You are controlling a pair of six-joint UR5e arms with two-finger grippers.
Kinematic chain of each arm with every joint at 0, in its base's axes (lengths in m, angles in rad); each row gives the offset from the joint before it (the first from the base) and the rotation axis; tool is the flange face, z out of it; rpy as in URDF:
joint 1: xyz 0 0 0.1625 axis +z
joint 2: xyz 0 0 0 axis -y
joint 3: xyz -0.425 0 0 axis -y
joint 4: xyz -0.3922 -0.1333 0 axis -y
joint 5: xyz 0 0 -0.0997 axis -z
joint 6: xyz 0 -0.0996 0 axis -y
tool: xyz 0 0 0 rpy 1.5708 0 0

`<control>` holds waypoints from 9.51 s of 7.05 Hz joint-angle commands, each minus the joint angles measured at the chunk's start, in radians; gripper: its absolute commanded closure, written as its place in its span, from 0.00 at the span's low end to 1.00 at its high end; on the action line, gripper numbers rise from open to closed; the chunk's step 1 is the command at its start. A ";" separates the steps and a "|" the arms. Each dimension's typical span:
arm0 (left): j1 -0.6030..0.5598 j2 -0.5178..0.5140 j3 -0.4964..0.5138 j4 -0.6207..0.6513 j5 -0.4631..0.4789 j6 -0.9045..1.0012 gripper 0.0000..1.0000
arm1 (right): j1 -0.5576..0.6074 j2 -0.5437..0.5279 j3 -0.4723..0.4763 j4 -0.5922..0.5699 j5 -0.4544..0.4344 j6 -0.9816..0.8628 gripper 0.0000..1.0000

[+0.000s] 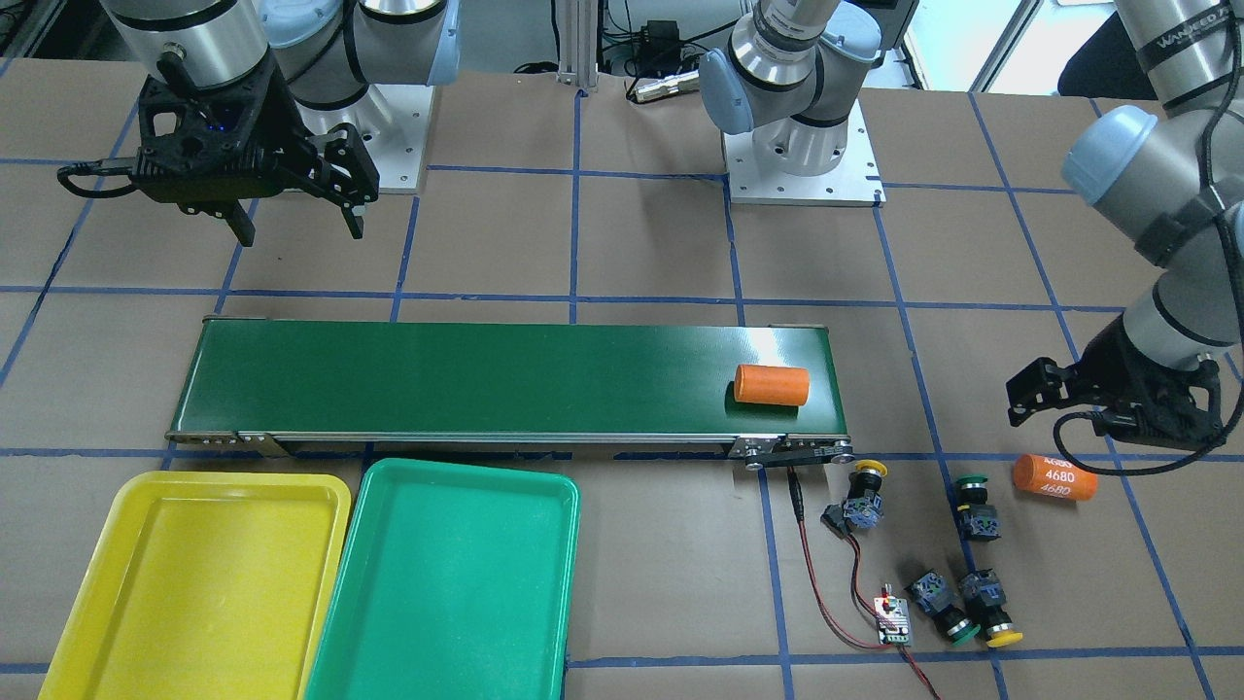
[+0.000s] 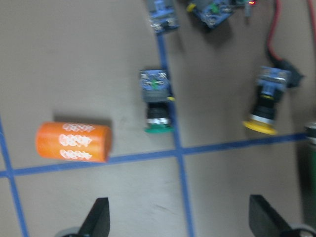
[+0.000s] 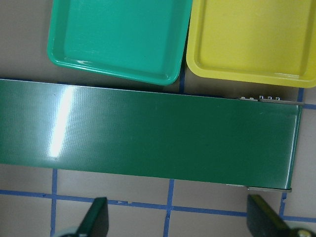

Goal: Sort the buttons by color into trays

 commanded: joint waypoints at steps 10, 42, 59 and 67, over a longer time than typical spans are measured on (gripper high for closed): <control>0.044 -0.197 0.026 0.179 0.007 0.098 0.00 | 0.000 -0.001 0.000 0.000 0.000 0.000 0.00; -0.399 0.140 -0.280 -0.049 -0.043 -0.453 0.00 | -0.007 -0.024 0.032 -0.002 -0.003 0.000 0.00; -0.074 -0.182 -0.056 0.276 -0.078 -0.169 0.00 | -0.007 -0.018 0.018 -0.015 0.004 0.002 0.00; -0.074 -0.207 -0.043 0.274 -0.098 -0.172 1.00 | -0.023 0.094 -0.138 -0.006 0.015 0.006 0.00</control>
